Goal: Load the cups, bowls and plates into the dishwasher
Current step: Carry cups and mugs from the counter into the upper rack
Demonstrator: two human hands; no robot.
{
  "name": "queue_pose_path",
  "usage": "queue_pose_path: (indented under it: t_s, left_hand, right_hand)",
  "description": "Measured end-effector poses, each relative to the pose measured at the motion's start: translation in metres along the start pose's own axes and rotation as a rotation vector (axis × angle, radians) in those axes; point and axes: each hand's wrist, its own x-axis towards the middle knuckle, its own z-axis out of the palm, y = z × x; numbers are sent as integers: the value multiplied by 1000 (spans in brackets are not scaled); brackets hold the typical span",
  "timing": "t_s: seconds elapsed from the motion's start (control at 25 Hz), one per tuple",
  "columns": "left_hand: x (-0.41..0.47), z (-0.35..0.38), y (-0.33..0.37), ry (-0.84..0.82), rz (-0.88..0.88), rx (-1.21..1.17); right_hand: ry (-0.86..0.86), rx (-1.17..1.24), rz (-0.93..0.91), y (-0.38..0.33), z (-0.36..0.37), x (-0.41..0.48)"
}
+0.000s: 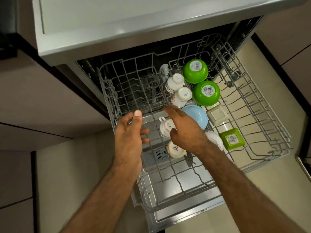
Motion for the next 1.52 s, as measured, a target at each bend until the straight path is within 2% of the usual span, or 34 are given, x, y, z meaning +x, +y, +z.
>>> queue_pose_path:
  t_s: [0.16,0.36,0.52,0.64,0.92,1.08,1.32,1.52]
  left_hand:
    - [-10,-9,33,-100,174,224]
    - [-47,-44,88,-189,526,758]
    - [-89,-104,141,-128,766,1059]
    - [-119,-147,179,-65,883,1226]
    - [-205,-264,277,22,960,1263]
    - [-239,-323,314,123,979,1257]
    - [-267,-387,350,233,992,1267]
    - [-263,-415,371,281,982,1257]
  right_hand:
    - [131,15,18,-34,-14,-5]
    - [194,-79,12,-104,-48,-32]
    - [239,-152,-75,-191,-80,-67]
    - [253,-190,-108,-255,-100,-88]
    - [288,-264,-269,-427,-142,-139]
    - [314,-294,-336,-496,-149,-156]
    - [286,-389,-386,-566,-146,-175]
    - [269,-396,-415,-598,-145,-164]
